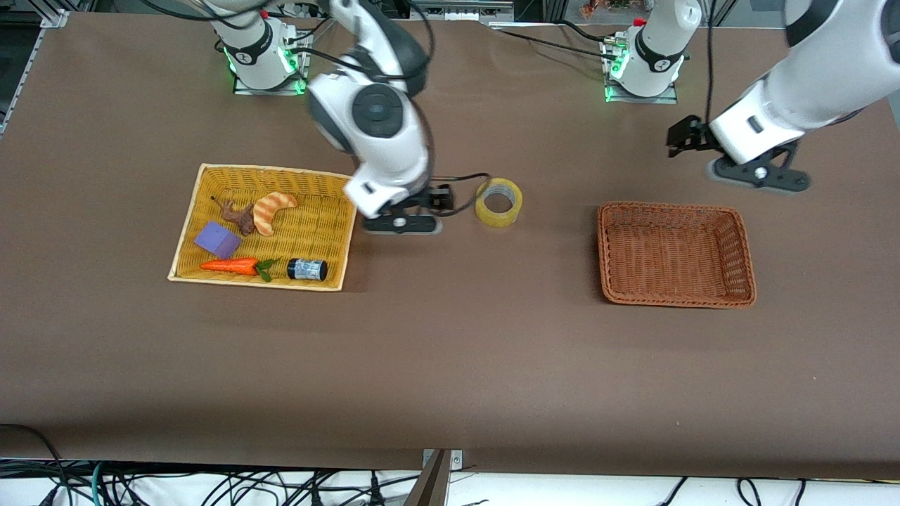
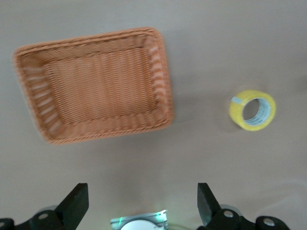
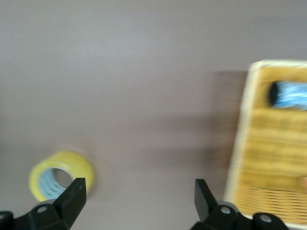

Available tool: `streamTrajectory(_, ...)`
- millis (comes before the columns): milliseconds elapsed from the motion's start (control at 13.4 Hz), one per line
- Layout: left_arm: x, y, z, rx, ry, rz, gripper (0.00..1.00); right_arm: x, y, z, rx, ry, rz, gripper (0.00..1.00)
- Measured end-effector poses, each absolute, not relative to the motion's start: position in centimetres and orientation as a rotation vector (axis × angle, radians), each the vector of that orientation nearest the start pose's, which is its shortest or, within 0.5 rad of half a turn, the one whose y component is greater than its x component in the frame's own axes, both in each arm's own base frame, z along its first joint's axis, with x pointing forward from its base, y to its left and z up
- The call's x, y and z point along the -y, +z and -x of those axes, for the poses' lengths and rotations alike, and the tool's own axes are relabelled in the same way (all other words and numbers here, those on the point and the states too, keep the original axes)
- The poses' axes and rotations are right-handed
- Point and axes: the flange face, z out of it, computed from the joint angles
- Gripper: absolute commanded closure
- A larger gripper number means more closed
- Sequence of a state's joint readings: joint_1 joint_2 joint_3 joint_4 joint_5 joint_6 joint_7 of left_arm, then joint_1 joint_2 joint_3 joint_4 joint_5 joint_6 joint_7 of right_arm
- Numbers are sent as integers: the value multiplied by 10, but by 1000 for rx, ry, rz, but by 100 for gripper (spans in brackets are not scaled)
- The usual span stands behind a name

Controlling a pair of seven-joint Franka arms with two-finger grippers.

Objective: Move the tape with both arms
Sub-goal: 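Release the tape with the right gripper while the left gripper reaches it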

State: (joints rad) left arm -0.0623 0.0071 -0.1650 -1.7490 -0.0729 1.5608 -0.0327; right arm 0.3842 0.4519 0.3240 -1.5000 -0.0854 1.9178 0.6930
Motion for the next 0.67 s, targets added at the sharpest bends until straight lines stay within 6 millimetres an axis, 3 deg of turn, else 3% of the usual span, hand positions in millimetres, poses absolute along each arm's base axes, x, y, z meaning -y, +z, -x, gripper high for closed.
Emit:
streamTrajectory(299, 227, 456, -530, -314, 373, 3161, 0, -295, 472, -551, 240, 146, 3131, 0)
streamTrajectory(523, 311, 386, -509, -241, 408, 3165, 0, -207, 498, -555, 345, 175, 3115, 0)
streamTrajectory(672, 344, 340, -489, -272, 332, 3150, 0, -157, 508, -560, 392, 179, 3111, 0)
